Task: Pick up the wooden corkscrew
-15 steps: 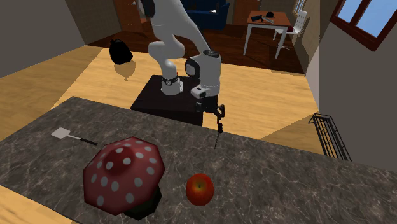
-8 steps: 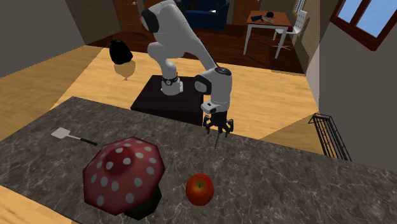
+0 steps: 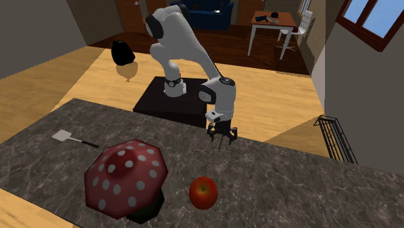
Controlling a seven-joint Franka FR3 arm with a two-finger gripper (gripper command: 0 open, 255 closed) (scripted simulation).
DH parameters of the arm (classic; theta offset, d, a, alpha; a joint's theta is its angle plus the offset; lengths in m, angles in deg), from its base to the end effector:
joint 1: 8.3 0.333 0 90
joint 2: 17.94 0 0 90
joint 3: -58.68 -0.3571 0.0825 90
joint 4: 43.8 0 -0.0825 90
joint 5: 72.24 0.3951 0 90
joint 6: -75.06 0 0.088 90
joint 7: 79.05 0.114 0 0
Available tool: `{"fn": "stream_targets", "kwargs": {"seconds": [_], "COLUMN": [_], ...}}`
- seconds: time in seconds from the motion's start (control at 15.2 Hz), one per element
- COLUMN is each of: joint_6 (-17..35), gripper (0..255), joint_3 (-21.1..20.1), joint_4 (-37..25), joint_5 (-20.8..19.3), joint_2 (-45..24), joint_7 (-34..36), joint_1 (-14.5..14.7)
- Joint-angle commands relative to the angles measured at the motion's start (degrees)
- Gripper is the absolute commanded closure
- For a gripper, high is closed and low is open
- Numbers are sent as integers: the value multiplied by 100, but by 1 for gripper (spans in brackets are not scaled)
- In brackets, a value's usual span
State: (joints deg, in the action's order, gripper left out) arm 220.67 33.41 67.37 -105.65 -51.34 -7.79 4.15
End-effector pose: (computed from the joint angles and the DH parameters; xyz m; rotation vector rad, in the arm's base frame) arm 0.5279 0.3906 0.2320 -3.0932 0.2981 -0.2461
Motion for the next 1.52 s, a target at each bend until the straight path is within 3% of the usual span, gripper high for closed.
{"fn": "stream_targets", "kwargs": {"seconds": [0.0, 0.59, 1.45], "joint_6": [15, 17, -611], "gripper": [255, 255, 255], "joint_3": [16, 15, -428], "joint_4": [-17, -9, 24], "joint_5": [-19, -18, 573], "joint_2": [-31, -25, 693], "joint_7": [12, 14, -436], "joint_1": [14, 12, -310]}}
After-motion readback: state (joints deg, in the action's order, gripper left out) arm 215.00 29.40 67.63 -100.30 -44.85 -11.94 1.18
